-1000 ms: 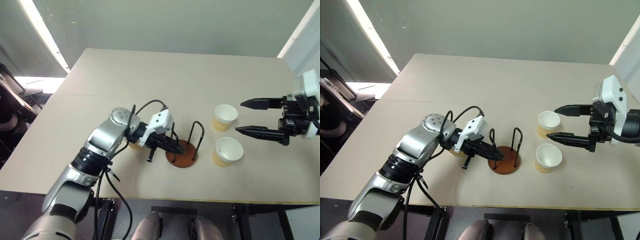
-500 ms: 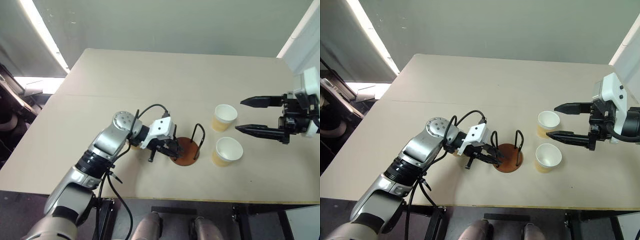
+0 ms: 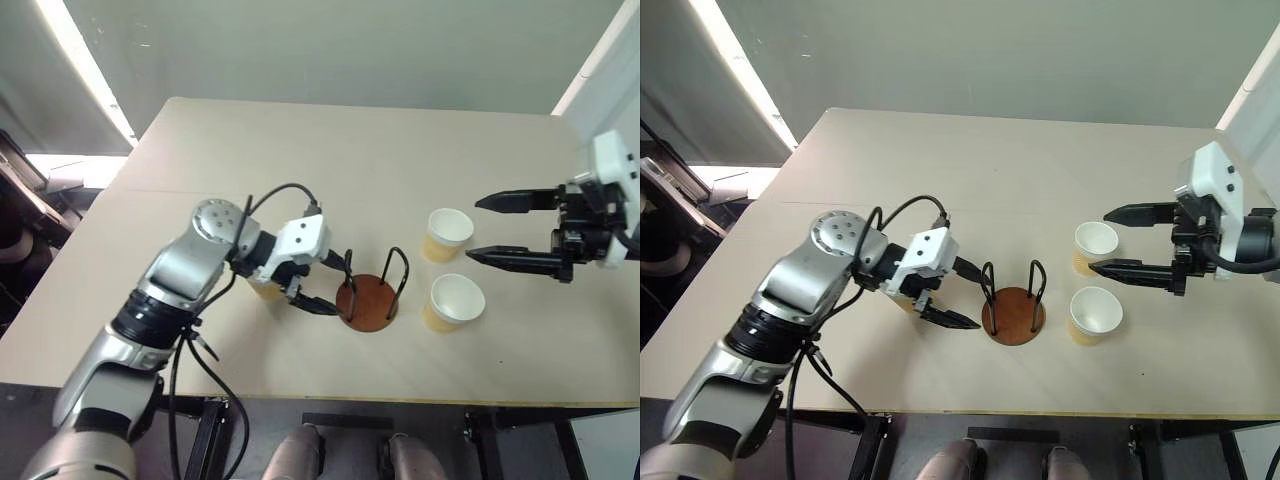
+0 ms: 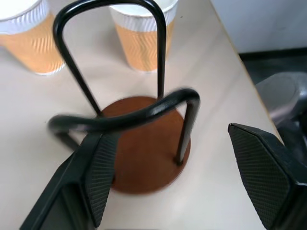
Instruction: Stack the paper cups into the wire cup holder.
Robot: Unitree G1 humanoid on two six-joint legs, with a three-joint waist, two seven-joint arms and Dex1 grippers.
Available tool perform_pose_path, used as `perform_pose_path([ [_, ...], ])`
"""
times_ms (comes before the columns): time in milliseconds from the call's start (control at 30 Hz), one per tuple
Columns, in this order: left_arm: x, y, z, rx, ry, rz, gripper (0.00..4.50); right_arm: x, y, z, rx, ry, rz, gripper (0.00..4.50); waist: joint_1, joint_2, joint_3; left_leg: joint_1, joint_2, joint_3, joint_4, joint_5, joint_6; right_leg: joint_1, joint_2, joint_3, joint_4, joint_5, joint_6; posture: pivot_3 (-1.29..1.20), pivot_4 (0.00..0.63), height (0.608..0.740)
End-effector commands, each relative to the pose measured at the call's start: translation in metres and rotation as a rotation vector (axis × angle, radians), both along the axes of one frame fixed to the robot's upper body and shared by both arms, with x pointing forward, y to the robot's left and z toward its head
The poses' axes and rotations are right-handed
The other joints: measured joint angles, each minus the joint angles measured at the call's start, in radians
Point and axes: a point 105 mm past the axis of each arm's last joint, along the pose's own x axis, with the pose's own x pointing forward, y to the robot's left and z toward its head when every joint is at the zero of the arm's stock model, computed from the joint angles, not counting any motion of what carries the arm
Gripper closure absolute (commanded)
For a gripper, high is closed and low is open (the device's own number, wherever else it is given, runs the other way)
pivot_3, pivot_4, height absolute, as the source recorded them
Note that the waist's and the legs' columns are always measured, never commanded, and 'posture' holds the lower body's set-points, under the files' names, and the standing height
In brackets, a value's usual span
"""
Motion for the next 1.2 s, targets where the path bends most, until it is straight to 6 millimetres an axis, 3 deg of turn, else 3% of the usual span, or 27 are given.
perform_pose_path([
  [33,-0.001,0.008,0.025,-0.01,-0.088,-0.013,0.62,0.008,0.002,0.002,-0.047,-0.024,0.001,0.47,-0.001,0.0,0.0,0.0,0.0,0.0,0.0,0.0,0.0,0.0,0.0,0.0,0.0,0.0,0.0,0.0,0.15,0.74],
  [467,-0.01,0.045,0.093,-0.209,-0.073,0.132,0.62,0.078,-0.014,-0.032,-0.373,-0.064,-0.024,0.47,-0.01,0.0,0.0,-0.002,0.0,-0.001,0.0,0.0,0.001,-0.002,0.0,-0.001,0.001,0.0,0.0,0.0,0.15,0.74],
  [600,-0.01,0.056,0.093,-0.205,-0.082,0.202,0.62,0.092,-0.016,-0.039,-0.419,-0.052,-0.013,0.47,-0.012,0.0,0.0,-0.002,0.0,-0.001,-0.001,0.0,0.001,-0.002,0.0,-0.001,0.0,0.0,0.0,0.0,0.15,0.74],
  [900,-0.013,0.056,0.088,-0.215,-0.077,0.236,0.62,0.115,-0.015,-0.059,-0.539,-0.019,0.021,0.47,-0.013,0.0,0.0,-0.003,0.0,-0.002,-0.001,0.0,0.001,-0.002,0.0,-0.002,0.001,0.0,-0.001,0.0,0.15,0.74],
  [1033,-0.013,0.057,0.087,-0.216,-0.075,0.245,0.58,0.12,-0.009,-0.069,-0.564,-0.007,0.043,1.37,-0.013,0.0,0.0,-0.003,0.0,-0.002,-0.002,0.0,0.001,-0.002,0.0,-0.002,0.001,0.0,-0.001,0.0,0.15,0.74],
  [1200,-0.013,0.059,0.085,-0.225,-0.076,0.259,0.58,0.119,-0.006,-0.069,-0.56,-0.004,0.064,3.37,-0.012,0.0,0.0,-0.003,0.0,-0.002,-0.004,0.0,0.0,-0.002,0.0,-0.002,0.0,0.0,-0.001,0.0,0.15,0.74],
])
